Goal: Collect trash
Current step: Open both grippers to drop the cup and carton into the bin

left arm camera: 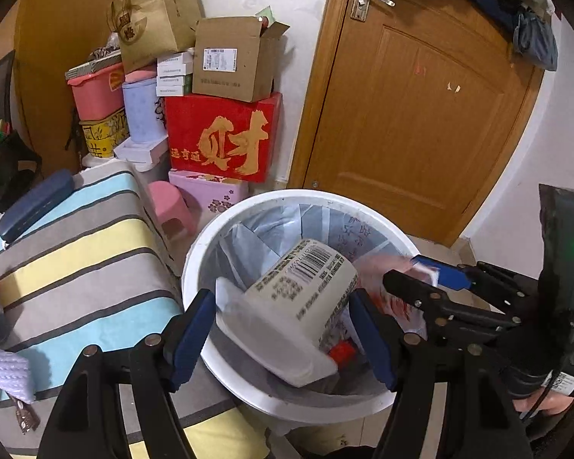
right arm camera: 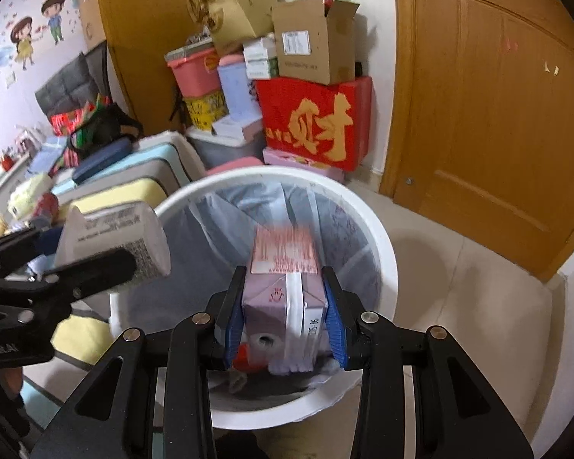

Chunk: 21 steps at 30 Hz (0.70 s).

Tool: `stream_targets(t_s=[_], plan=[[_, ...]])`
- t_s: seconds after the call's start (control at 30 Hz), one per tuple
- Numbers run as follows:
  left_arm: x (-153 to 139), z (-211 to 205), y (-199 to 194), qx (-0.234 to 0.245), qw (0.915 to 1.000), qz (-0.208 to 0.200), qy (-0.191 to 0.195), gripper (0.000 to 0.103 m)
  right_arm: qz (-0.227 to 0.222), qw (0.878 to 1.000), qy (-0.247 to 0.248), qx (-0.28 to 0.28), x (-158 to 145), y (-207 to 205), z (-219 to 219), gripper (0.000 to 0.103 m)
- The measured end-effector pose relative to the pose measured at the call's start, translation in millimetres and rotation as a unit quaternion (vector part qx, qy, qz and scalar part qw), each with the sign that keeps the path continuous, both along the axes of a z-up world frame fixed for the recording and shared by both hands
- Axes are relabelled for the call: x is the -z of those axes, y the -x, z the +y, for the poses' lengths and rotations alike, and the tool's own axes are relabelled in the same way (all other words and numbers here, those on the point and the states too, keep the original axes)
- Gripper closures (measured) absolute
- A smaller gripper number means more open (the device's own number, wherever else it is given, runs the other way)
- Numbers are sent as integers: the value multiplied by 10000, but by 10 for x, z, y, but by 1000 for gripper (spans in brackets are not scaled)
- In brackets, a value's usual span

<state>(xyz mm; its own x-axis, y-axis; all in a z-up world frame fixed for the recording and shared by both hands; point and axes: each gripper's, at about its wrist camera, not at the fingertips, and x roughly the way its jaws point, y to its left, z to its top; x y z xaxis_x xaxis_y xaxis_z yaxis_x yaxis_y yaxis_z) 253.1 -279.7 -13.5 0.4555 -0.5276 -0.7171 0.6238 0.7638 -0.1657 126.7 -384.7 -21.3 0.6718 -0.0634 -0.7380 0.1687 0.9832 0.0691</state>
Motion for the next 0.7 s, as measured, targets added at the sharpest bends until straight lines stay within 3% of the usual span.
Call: stream_targets(t_s=[0.07,0.13,0.2,0.7], plan=[[16,2,-11,-56,10000,-5,-37,31,55,10000,-29,27,18,-7,-33,62],[30,16,-38,-63,9999,76,21,31,53,10000,-29,60,23,15,-40,50],[28,29,-23,-79,10000,54,6,30,34,10000,-15,70,15,43,-37,43],[-203,310,185,-271,9994,-142,140,30,-318,9993,21,201,-173,152,33,43]])
